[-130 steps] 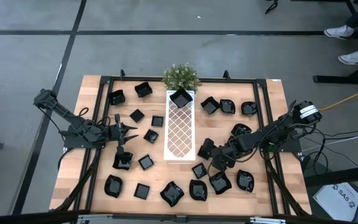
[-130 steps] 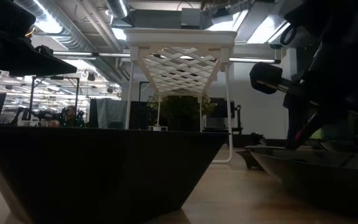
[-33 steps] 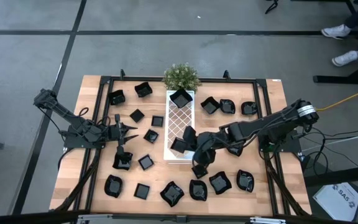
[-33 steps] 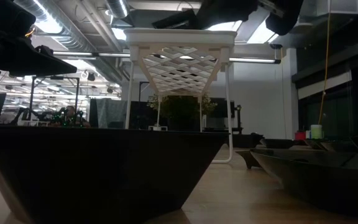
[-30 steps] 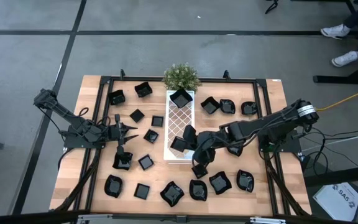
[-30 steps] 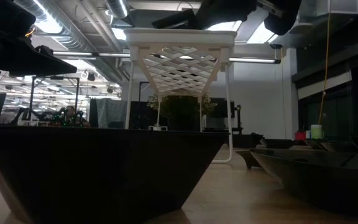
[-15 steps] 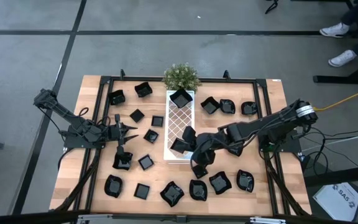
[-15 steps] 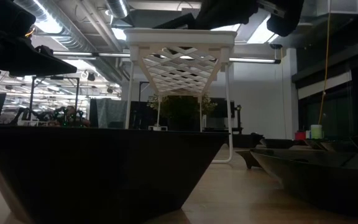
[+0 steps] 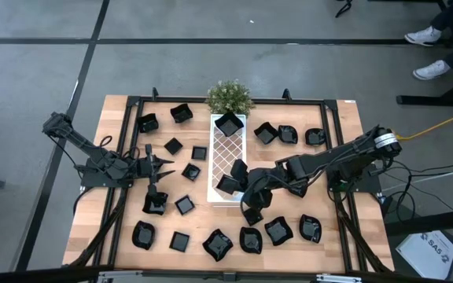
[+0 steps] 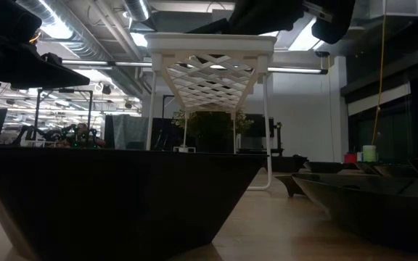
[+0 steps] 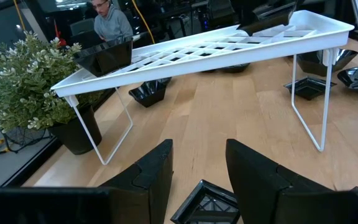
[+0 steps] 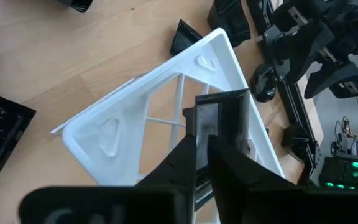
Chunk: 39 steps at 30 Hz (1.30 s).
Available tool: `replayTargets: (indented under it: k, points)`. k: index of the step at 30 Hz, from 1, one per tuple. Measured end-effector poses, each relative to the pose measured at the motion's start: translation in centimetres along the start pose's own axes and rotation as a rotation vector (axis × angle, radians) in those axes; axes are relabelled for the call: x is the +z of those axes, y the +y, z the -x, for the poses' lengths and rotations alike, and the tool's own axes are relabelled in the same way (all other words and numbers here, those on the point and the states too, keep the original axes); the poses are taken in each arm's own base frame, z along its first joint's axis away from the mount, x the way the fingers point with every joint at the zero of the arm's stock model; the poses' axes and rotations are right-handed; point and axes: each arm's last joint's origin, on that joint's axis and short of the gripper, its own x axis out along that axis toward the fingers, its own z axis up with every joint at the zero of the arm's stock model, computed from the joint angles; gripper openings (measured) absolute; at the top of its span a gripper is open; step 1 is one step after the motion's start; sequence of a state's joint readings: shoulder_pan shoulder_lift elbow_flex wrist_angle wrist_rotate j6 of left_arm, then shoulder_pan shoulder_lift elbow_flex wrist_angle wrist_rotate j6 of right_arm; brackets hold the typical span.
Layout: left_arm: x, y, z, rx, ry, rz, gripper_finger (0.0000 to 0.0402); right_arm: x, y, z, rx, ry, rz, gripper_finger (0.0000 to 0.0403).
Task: Pick & Place Mini shaped plates
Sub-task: Put the square plate on the shelf, then put the leaf shaped plate on the shelf
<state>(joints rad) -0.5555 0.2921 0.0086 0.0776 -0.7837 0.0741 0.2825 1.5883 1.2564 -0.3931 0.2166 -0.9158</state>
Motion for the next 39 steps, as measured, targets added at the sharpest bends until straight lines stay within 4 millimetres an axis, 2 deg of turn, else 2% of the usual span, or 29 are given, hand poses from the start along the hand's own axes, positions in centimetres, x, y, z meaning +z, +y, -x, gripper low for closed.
replayTargets:
  k: [8,14,17,25,39]
  points:
    - [0.0,0.0,0.0,0.000,0.000,0.000,0.0143,0.0,0.0,0.0,0.012,-0.016,-0.005,0.0083]
    - [0.0,0.0,0.0,0.000,0.000,0.000,0.0143,0.1,0.2,0.0,0.055,-0.047,-0.116,0.0102]
    - [0.0,0.0,0.0,0.000,0.000,0.000,0.0143,0.0,0.4,0.3,0.076,-0.041,-0.116,0.0111]
    - [0.0,0.0,0.0,0.000,0.000,0.000,0.0143,-0.1,0.1,1.7,0.076,-0.044,-0.134,0.0118]
    - [0.0,0.0,0.0,0.000,0.000,0.000,0.0143,-1.7,1.0,4.9,0.183,0.100,-0.333,0.0116]
